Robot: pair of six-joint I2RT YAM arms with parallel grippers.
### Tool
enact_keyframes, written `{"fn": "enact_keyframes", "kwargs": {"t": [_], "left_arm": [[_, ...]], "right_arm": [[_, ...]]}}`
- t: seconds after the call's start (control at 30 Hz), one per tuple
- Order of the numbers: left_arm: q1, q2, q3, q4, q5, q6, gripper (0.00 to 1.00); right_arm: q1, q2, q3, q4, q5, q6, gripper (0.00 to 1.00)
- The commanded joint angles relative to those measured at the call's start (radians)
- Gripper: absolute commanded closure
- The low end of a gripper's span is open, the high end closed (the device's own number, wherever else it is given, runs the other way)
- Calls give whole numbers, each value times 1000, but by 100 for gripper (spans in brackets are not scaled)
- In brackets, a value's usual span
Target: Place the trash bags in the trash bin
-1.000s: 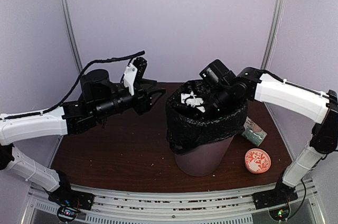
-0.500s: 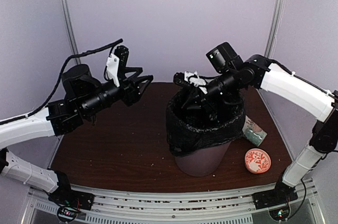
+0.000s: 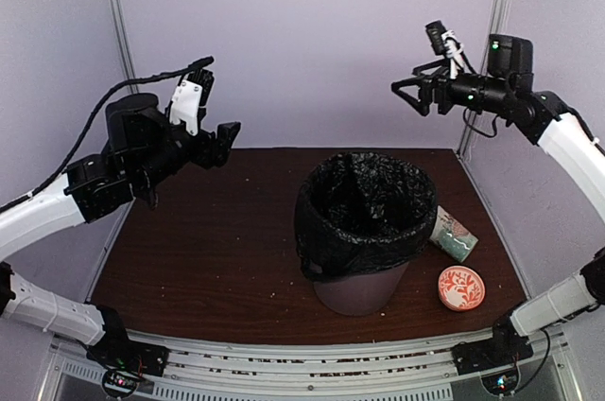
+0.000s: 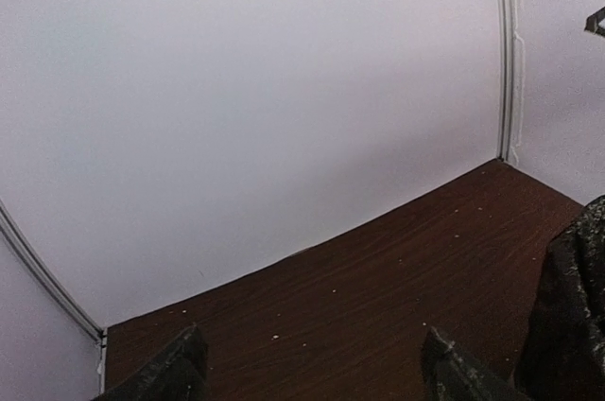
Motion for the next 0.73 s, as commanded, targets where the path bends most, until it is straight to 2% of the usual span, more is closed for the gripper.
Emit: {"fn": "enact_keyframes", "kwargs": {"t": [0.0, 0.13, 0.27, 0.33, 0.47, 0.5, 0.7], "left_arm": [[71, -9, 55, -73, -101, 75, 19], [204, 3, 82, -92, -103, 82, 14], [216, -10, 57, -28, -229, 58, 10], [238, -12, 40, -6, -243, 44, 9], [329, -46, -61, 55, -107, -25, 8], [341, -56, -95, 75, -77, -34, 3], [345, -72, -169, 89, -47, -33, 2]], "right_arm": [[-142, -107, -156, 268, 200, 197, 0], [-173, -174, -256, 337, 508, 241, 0], [-175, -230, -353, 391, 763, 295, 0], [-175, -270, -420, 444, 786, 295, 0], [-175, -336, -565, 512, 739, 284, 0], [-175, -340, -586, 518, 723, 289, 0], [-176, -323, -608, 539, 705, 273, 0]]}}
